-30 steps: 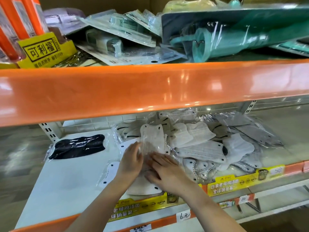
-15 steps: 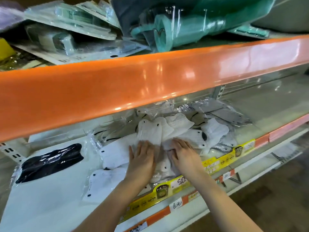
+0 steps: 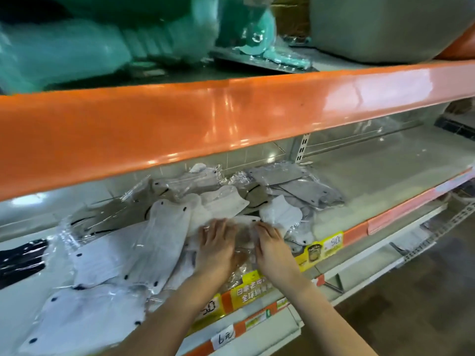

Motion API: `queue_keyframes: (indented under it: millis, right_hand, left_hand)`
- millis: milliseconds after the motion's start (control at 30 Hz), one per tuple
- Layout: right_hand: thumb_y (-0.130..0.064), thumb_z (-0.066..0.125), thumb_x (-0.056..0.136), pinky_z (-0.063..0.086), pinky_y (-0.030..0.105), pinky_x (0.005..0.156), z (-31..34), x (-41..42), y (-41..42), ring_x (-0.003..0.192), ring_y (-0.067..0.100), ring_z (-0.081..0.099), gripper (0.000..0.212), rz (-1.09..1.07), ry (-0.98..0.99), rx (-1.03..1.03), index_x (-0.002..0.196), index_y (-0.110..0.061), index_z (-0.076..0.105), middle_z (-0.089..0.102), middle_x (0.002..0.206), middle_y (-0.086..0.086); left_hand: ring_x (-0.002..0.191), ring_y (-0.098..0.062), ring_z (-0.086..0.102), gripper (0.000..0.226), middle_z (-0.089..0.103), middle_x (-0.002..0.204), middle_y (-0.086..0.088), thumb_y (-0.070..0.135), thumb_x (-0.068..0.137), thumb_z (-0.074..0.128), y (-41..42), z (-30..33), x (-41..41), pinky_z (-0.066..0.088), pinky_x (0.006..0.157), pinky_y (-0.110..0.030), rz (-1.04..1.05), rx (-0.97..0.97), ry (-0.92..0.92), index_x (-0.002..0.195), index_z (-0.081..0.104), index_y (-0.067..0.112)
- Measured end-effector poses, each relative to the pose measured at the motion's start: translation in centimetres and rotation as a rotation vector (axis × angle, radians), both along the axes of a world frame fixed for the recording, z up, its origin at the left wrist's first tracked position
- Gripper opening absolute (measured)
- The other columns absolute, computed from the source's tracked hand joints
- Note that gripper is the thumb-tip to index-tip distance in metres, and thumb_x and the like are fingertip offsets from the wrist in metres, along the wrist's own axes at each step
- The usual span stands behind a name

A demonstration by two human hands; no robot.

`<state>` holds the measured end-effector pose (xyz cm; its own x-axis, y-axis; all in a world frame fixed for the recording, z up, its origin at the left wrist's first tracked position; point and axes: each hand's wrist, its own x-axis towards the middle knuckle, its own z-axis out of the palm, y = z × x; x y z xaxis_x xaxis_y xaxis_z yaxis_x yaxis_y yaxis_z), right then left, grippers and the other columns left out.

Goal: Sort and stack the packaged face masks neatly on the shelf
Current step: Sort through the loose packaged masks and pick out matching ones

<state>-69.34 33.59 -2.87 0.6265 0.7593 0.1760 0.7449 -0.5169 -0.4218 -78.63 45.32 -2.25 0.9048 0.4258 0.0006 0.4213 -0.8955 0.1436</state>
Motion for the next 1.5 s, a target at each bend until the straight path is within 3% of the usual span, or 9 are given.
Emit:
queue_keyframes:
  millis: [100, 233, 400, 500, 600, 700, 933, 1300, 1500]
  right_hand:
    - [0.004, 0.046, 0.085, 0.035, 0.031, 0.104, 0.1, 1.4, -0.2, 0.126, 0.031, 0.042, 0.049, 0.004, 0.027, 0.006, 0.134, 0.000, 0.047, 0.048, 0.135, 0.015]
    - [0.005, 0.049, 0.083, 0.040, 0.035, 0.095, 0.0, 2.7, -0.2, 0.115, 0.034, 0.048, 0.042, -0.032, 0.090, 0.065, 0.124, 0.001, 0.054, 0.053, 0.125, 0.017]
    - [-0.016, 0.035, 0.086, 0.049, 0.039, 0.081, -1.2, 4.7, 0.7, 0.093, 0.039, 0.057, 0.039, -0.053, 0.155, 0.087, 0.101, 0.006, 0.063, 0.061, 0.100, 0.021]
    - [-0.010, 0.043, 0.080, 0.054, 0.046, 0.073, -2.0, 5.5, 1.0, 0.086, 0.040, 0.059, 0.031, -0.064, 0.163, 0.093, 0.095, 0.005, 0.065, 0.063, 0.093, 0.021]
    - [0.009, 0.047, 0.085, 0.046, 0.043, 0.082, 1.2, 4.8, 0.9, 0.102, 0.042, 0.053, 0.025, -0.063, 0.200, 0.085, 0.106, 0.011, 0.060, 0.057, 0.106, 0.028]
    - [0.007, 0.043, 0.090, 0.036, 0.028, 0.085, 1.7, 5.2, 1.0, 0.114, 0.033, 0.047, 0.031, -0.031, 0.186, -0.023, 0.118, 0.006, 0.054, 0.051, 0.120, 0.020]
    - [-0.012, 0.044, 0.099, 0.035, 0.027, 0.079, 1.4, 5.4, 1.2, 0.105, 0.033, 0.054, 0.025, -0.111, 0.330, 0.068, 0.119, 0.000, 0.054, 0.053, 0.116, 0.018]
    - [-0.053, 0.056, 0.089, 0.038, 0.037, 0.100, 2.7, 2.4, 3.3, 0.127, 0.034, 0.039, 0.096, -0.124, 0.123, -0.329, 0.149, -0.001, 0.001, 0.035, 0.138, 0.021]
    - [-0.028, 0.060, 0.094, 0.036, 0.039, 0.105, 2.8, 1.8, 5.4, 0.134, 0.036, 0.031, 0.094, -0.203, 0.089, -0.486, 0.150, -0.006, -0.013, 0.024, 0.147, 0.025]
  left_hand:
    - [0.105, -0.039, 0.062, 0.082, 0.066, 0.112, -0.015, 0.057, 0.046, 0.085, 0.2, -1.6, 0.9, 0.048, 0.085, -0.059, 0.041, 0.078, -0.031, 0.109, 0.068, 0.008]
    - [0.092, -0.033, 0.065, 0.062, 0.068, 0.100, -0.010, 0.043, 0.048, 0.088, 0.2, -1.4, 1.7, 0.052, 0.076, -0.050, 0.102, 0.122, -0.057, 0.097, 0.069, 0.011]
    - [0.123, -0.024, 0.048, 0.037, 0.055, 0.131, -0.001, 0.025, 0.086, 0.063, 0.1, -1.0, 1.8, 0.034, 0.102, -0.041, 0.152, 0.077, -0.121, 0.121, 0.057, 0.020]
    - [0.132, -0.023, 0.037, 0.054, 0.043, 0.142, 0.000, 0.053, 0.088, 0.053, 0.1, -0.7, 1.6, 0.025, 0.108, -0.039, 0.127, 0.047, -0.092, 0.133, 0.046, 0.023]
    - [0.137, -0.022, 0.027, 0.075, 0.034, 0.147, -0.001, 0.065, 0.080, 0.054, 0.0, 0.2, 1.3, 0.019, 0.109, -0.039, 0.062, 0.049, 0.023, 0.141, 0.037, 0.026]
    - [0.135, -0.019, 0.032, 0.049, 0.039, 0.146, 0.003, 0.047, 0.092, 0.049, 0.2, 0.3, 1.0, 0.024, 0.107, -0.035, 0.088, 0.034, -0.038, 0.136, 0.044, 0.027]
    - [0.088, -0.030, 0.063, 0.031, 0.067, 0.091, -0.008, 0.033, 0.103, 0.027, 0.2, 0.9, 1.4, 0.034, 0.069, -0.033, 0.378, -0.122, -0.250, 0.089, 0.052, 0.021]
    - [0.074, -0.027, 0.058, 0.027, 0.059, 0.076, -0.006, 0.027, 0.103, 0.031, 0.3, 0.4, 0.9, 0.034, 0.063, -0.033, 0.487, -0.422, -0.420, 0.088, 0.049, 0.015]
    - [0.078, -0.026, 0.058, 0.033, 0.063, 0.083, -0.013, 0.029, 0.102, 0.037, 0.8, 0.2, 0.6, 0.038, 0.066, -0.035, 0.554, -0.630, -0.571, 0.089, 0.058, 0.008]
